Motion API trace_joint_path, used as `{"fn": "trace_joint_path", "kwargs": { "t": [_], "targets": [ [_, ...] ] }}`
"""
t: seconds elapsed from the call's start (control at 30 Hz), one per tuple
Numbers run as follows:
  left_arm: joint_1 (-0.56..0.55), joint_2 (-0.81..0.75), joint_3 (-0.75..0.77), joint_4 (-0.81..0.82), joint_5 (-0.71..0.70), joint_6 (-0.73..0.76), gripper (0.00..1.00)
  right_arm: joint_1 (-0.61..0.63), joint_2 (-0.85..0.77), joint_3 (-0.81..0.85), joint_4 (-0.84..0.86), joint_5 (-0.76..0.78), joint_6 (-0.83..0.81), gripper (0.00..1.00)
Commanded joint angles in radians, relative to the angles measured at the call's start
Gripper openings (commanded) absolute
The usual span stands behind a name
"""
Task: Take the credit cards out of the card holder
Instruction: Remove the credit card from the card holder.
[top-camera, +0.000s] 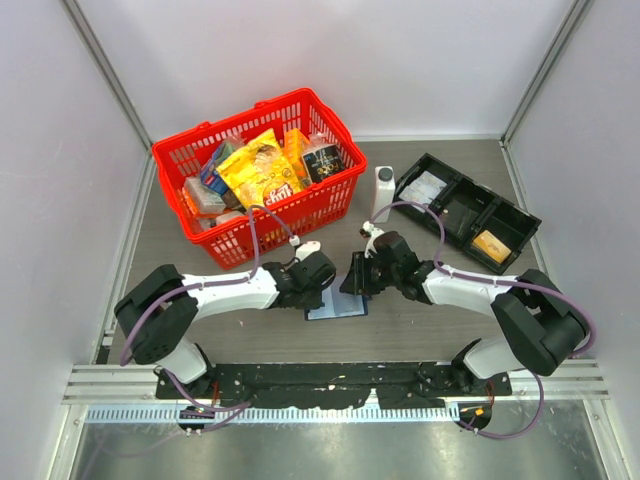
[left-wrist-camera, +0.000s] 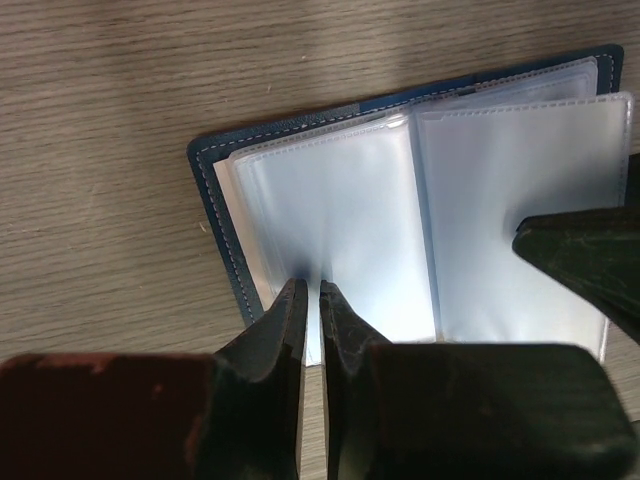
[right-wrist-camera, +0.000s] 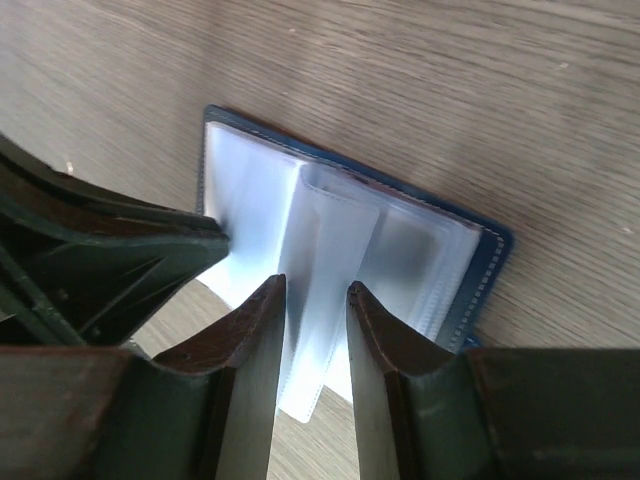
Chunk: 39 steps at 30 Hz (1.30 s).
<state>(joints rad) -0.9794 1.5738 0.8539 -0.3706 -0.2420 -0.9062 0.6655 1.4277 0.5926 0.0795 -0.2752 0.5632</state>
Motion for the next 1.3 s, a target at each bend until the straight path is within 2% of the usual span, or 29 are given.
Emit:
{"fn": "trace_joint_path", "kwargs": {
  "t": [0.0, 0.23, 0.43, 0.53, 0.77, 0.97, 1.13, 1.27],
  "targets": [
    [0.004, 0.006, -0.009, 0.039, 0.02, -0.002, 0.12, 0.012, -0.004, 0.009, 0.097, -0.097, 0.032, 0.36],
    [0.005, -0.086, -0.062, 0.067, -0.016, -0.028, 0.15, 0.057, 0.016, 0.035, 0.157, -0.144, 0.064, 0.37],
    [0.004, -0.251, -0.153, 0.078, -0.082, -0.091, 0.33, 0.109, 0.111, 0.068, 0.172, -0.142, 0.072, 0.48],
    [0.004, -0.333, -0.17, 0.087, -0.077, -0.092, 0.4, 0.112, 0.125, 0.076, 0.166, -0.147, 0.058, 0.51],
    [0.004, -0.385, -0.124, 0.102, -0.028, -0.077, 0.42, 0.112, 0.073, 0.116, 0.06, -0.105, -0.026, 0.56],
    [0.005, -0.376, -0.081, 0.117, -0.005, -0.068, 0.43, 0.112, 0.054, 0.133, 0.065, -0.127, -0.033, 0.6],
    [0.004, -0.357, -0.064, 0.12, 0.012, -0.066, 0.43, 0.111, -0.003, 0.141, -0.004, -0.023, -0.071, 0.6],
    [0.004, -0.31, -0.052, 0.125, 0.01, -0.054, 0.4, 0.105, -0.03, 0.128, -0.064, 0.126, -0.059, 0.53]
  ]
}}
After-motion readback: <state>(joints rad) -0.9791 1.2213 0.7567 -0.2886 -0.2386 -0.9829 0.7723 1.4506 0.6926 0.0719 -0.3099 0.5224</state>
